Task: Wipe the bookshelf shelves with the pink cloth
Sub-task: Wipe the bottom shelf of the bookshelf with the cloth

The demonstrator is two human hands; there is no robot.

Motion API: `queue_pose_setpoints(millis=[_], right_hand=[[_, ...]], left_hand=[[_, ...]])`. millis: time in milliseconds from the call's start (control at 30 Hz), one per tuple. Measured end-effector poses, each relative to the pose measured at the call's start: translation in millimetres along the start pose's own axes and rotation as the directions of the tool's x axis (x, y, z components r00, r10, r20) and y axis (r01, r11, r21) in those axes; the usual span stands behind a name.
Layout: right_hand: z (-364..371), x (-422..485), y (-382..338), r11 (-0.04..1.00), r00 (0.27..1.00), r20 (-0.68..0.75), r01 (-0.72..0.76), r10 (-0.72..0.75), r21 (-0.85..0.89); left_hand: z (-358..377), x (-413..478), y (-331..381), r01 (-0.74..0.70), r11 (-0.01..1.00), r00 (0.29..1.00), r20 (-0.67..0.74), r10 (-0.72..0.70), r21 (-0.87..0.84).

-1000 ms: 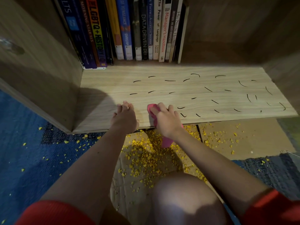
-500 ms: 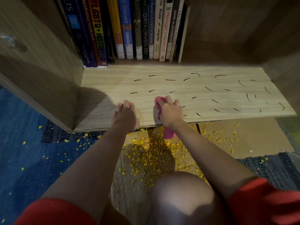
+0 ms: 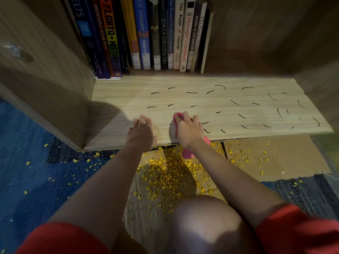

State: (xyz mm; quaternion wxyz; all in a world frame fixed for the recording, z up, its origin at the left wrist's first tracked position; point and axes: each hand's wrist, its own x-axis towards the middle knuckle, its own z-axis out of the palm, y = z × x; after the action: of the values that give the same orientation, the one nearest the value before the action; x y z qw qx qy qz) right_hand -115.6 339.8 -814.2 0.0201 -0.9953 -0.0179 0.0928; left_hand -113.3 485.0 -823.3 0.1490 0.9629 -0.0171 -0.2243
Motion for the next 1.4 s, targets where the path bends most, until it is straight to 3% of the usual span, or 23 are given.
queue_pose_setpoints(millis=[133,300,500,733,900,1133,1300,1400], right_hand=[[6.2,-15.7,17.9,0.995,0.995,-0.016,0.095,-0.095,-0.023],[-2.5,7.1,16.9,0.998,0.999,0.02,-0.05,0.05,0.031],[13.0,-24.0,6.6,0.982,0.981,-0.041,0.187,-0.187,-0.005],[-0.2,15.2,6.7,0.999,0.999,-0.01,-0.037,0.038,0.037],[13.1,-10.8,4.4,0.979,0.978,-0.034,0.205,-0.205,0.002],[-2.9,30.1,-6.8,0.993,0.997,0.024,0.068,-0.071,0.096],[15.1,7.2,-14.0,0.937,0.94,-0.061,0.34,-0.336,0.079],[12.8,32.9,-18.1,0.956,0.958,-0.112,0.275,-0.264,0.099]], left_hand=[[-0.6,0.7,-0.6,-0.012,1.0,1.0,-0.002,0.012,-0.004],[-1.6,-0.8,0.4,-0.001,1.0,1.0,0.0,0.001,-0.008],[-2.4,-0.9,1.5,0.007,1.0,1.0,0.0,-0.007,-0.023],[-2.7,-0.9,0.0,-0.014,1.0,1.0,-0.017,0.013,-0.013],[-14.4,18.2,-15.0,-0.034,0.997,0.999,-0.041,0.031,-0.072],[-13.1,14.5,-30.5,0.066,0.993,0.985,-0.151,-0.08,-0.101],[-11.9,23.7,-37.4,0.056,0.985,0.994,-0.086,-0.071,-0.165],[-10.2,24.5,-38.6,0.042,0.986,0.996,-0.066,-0.053,-0.162]])
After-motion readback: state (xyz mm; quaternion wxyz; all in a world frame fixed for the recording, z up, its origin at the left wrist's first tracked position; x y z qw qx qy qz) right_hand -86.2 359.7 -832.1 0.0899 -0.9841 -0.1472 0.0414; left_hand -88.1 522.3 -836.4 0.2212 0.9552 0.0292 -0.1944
